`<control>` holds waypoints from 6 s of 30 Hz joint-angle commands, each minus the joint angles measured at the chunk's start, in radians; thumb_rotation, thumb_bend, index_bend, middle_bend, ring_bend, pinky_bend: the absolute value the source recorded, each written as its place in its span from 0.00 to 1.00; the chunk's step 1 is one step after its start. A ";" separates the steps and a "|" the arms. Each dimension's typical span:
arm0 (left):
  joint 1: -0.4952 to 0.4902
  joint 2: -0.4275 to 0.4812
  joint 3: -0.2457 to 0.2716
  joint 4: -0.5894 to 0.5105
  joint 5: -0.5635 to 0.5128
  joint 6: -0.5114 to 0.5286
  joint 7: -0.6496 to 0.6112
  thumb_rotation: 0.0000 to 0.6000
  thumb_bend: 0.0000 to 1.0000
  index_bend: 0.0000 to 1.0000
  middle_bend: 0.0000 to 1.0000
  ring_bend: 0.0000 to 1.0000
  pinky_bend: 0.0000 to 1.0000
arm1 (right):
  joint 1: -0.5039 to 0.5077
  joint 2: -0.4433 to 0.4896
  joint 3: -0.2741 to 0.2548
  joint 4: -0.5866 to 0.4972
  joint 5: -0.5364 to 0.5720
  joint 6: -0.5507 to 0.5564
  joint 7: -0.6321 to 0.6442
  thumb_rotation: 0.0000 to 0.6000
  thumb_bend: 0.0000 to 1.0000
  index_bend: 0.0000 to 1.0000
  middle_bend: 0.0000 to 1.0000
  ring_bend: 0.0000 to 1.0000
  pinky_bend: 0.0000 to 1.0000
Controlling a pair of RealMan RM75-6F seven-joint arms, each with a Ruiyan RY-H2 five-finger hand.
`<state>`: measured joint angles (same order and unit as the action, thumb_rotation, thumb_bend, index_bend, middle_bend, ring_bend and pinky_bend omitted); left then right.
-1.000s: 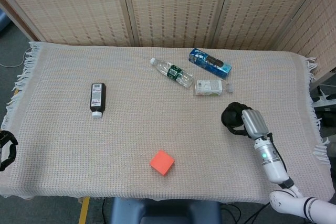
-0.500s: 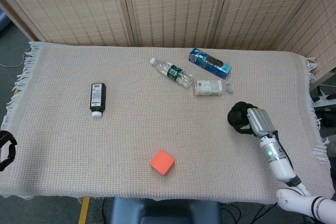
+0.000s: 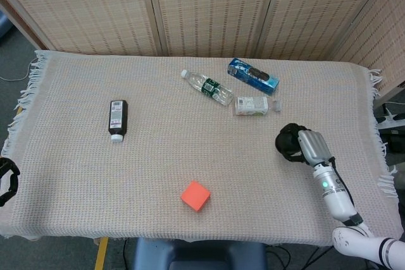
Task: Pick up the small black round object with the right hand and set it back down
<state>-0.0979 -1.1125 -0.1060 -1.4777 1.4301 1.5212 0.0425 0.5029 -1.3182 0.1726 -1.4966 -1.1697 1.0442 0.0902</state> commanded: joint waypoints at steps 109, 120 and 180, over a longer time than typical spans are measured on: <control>-0.008 -0.005 0.007 -0.005 -0.001 -0.022 0.021 1.00 0.56 0.59 0.40 0.30 0.44 | 0.077 0.044 -0.103 0.055 0.015 -0.328 0.040 1.00 0.65 0.41 0.26 0.18 0.26; -0.007 -0.005 0.008 -0.007 -0.002 -0.021 0.023 1.00 0.56 0.59 0.40 0.30 0.44 | 0.070 0.062 -0.106 0.030 0.018 -0.318 0.014 1.00 0.40 0.12 0.06 0.00 0.07; -0.006 -0.003 0.008 -0.011 -0.003 -0.020 0.020 1.00 0.56 0.58 0.40 0.30 0.44 | -0.063 0.126 -0.049 -0.070 -0.004 -0.042 -0.031 1.00 0.29 0.53 0.42 0.47 0.61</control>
<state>-0.1035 -1.1155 -0.0983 -1.4883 1.4271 1.5008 0.0626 0.4448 -1.2080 0.1267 -1.5573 -1.1918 1.0189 0.0722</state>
